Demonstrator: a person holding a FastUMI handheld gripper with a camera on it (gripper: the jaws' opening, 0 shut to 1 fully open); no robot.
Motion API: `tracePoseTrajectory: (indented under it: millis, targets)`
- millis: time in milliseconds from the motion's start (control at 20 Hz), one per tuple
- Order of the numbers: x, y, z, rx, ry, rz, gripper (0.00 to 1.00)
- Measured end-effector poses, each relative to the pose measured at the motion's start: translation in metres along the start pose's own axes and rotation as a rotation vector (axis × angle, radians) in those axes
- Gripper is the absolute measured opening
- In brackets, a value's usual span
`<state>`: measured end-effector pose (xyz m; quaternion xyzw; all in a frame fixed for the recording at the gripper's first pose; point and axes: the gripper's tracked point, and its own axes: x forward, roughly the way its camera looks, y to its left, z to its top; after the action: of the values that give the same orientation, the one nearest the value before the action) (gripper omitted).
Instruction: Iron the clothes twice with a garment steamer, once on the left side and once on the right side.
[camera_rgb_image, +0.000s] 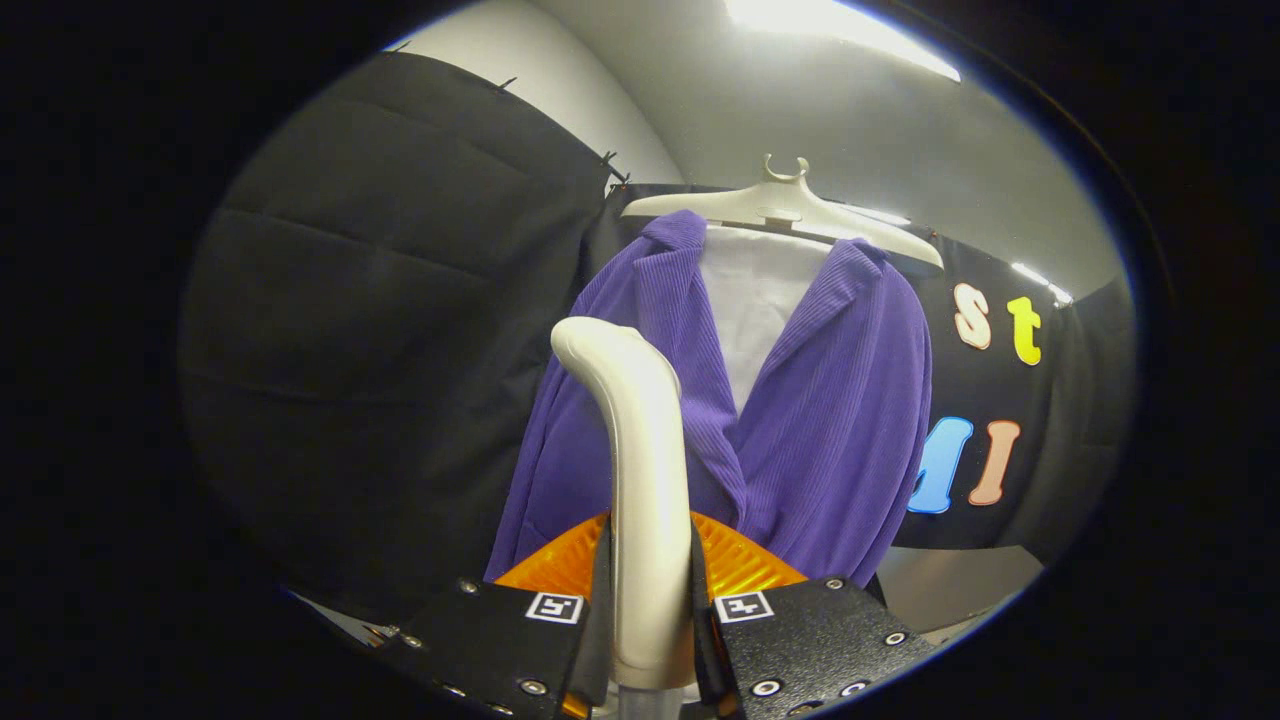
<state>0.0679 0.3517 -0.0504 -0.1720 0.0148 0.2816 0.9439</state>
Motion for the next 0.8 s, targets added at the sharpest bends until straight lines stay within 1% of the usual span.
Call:
tracePoseTrajectory:
  millis: [150,300,600,800]
  targets:
    - [-0.008,0.007,-0.016,-0.030,0.005,0.018,0.33]
    - [-0.013,0.018,-0.047,-0.045,0.071,0.049,0.33]
    - [-0.021,0.025,-0.105,-0.062,0.192,0.072,0.33]
    - [-0.027,0.030,-0.130,-0.090,0.220,0.085,0.33]
